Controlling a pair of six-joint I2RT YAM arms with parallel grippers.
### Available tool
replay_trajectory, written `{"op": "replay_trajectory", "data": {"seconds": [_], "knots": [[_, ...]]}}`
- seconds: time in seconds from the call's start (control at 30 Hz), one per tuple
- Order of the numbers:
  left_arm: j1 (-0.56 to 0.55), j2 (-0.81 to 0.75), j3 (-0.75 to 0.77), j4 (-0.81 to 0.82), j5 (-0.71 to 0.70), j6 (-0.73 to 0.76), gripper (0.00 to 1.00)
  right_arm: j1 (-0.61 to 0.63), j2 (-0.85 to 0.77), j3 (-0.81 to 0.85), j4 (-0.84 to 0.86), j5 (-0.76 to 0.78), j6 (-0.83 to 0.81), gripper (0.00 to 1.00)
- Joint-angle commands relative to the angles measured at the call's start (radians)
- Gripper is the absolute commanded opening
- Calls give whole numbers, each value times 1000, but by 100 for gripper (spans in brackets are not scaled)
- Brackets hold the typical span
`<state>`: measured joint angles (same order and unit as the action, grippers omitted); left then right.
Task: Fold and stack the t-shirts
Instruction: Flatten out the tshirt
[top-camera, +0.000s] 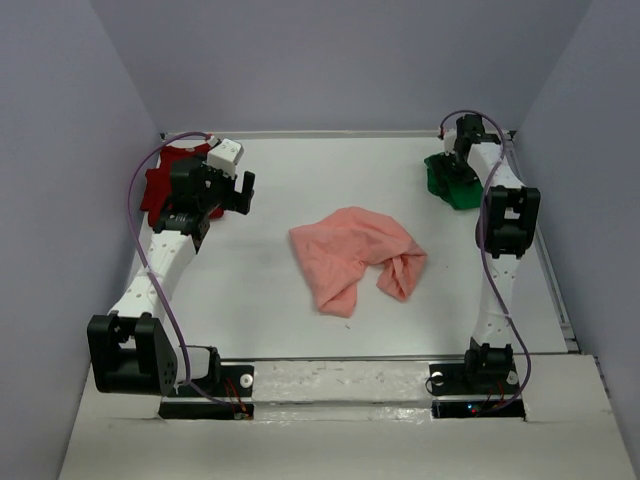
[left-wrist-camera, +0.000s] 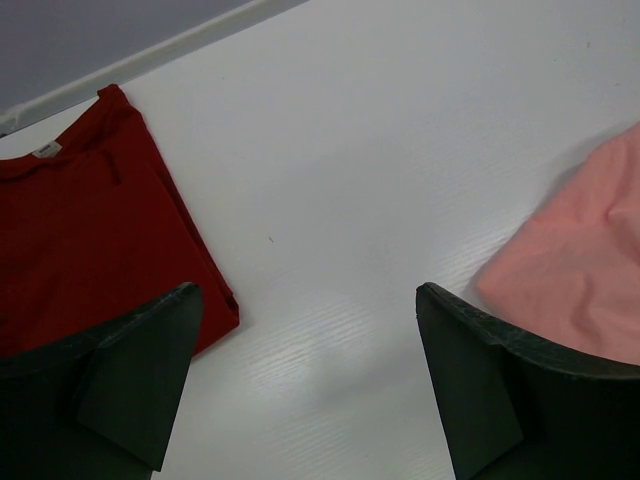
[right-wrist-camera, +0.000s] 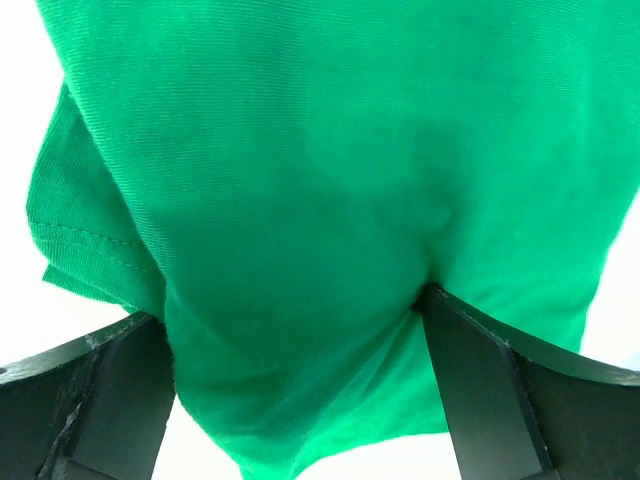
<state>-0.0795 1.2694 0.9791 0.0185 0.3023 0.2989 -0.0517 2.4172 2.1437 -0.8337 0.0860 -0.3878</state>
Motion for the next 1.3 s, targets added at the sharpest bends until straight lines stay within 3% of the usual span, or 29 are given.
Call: {"op": "replay_trajectory", "data": {"seconds": [0.0,0.3,0.43,0.6,0.83,1.0,1.1,1.2,1.23,1.27], "knots": [[-5,-41,7,26,-2,14,99,-33,60,71,2,146,20,100],[-6,-38,4,26,-5,19,99,-42,137,205,16,201,3,100],[-6,-38,9,26,-5,19,99,-42,114,191,-2,99,10,100],[-6,-21,21,23,-3,14,99,-42,-145,54,-50,-166,46,100],[1,-27,62,28,-21,-35,99,-42,-429,-123,-61,-334,26,100],[35,-51,67,27,41,-110,99,-42,-641,-311,-3,-437,26,100],[105,-50,47,37,171,-191,99,-42,-743,-393,-62,-521,-14,100],[121,-42,24,14,248,-190,76,-42,-817,-491,-154,-583,-49,100],[121,-38,24,-3,271,-173,75,-42,-839,-557,-169,-598,-62,100],[104,5,73,-155,291,-112,84,-42,-921,-706,-197,-670,-106,100]]}}
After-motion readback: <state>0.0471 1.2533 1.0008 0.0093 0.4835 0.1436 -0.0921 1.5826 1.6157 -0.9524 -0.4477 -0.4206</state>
